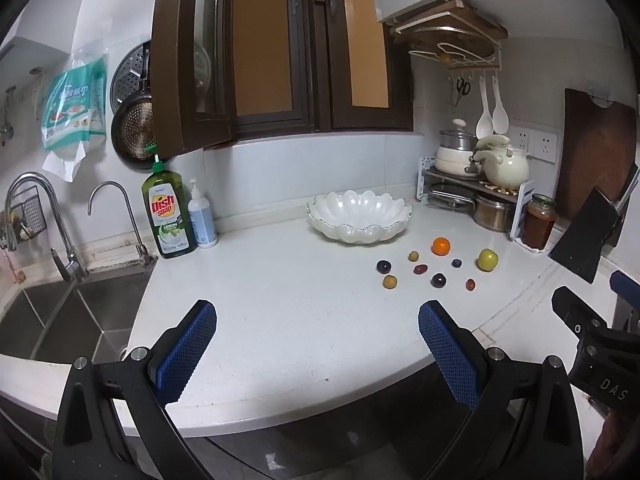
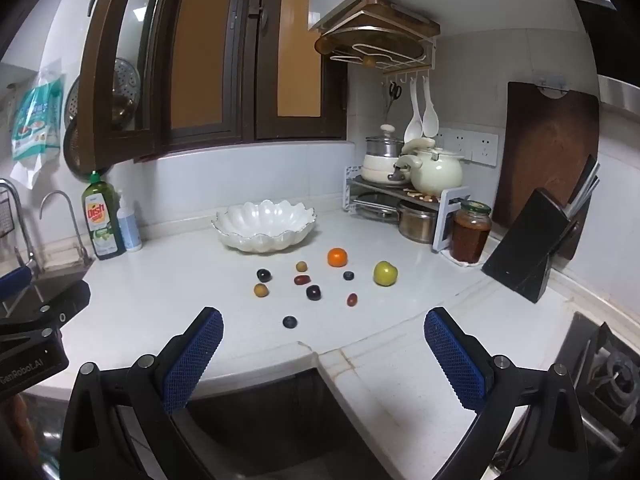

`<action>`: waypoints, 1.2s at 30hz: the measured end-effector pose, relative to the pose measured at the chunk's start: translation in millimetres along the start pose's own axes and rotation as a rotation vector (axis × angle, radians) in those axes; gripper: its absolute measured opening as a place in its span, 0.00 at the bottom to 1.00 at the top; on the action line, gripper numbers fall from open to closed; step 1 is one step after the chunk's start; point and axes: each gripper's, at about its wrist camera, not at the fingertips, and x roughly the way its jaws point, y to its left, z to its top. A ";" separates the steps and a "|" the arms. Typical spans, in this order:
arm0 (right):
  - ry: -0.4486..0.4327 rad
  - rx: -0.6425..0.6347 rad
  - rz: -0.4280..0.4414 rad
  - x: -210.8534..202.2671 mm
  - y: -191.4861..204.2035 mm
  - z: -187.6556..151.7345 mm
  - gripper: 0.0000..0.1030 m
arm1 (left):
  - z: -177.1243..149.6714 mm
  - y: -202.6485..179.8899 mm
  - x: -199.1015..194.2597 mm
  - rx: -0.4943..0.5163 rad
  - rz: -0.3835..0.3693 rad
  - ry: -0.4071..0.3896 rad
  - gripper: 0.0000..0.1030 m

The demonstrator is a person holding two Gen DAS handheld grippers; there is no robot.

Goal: Organize fruits

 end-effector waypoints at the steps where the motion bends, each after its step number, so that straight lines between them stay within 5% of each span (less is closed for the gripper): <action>1: 0.001 0.001 0.002 0.4 -0.6 0.4 0.99 | 0.4 0.4 -0.1 -0.001 0.003 0.000 1.00; 36: -0.026 -0.016 -0.008 -0.4 -1.6 3.7 0.99 | 5.7 -2.9 -1.6 0.000 -0.002 -0.012 1.00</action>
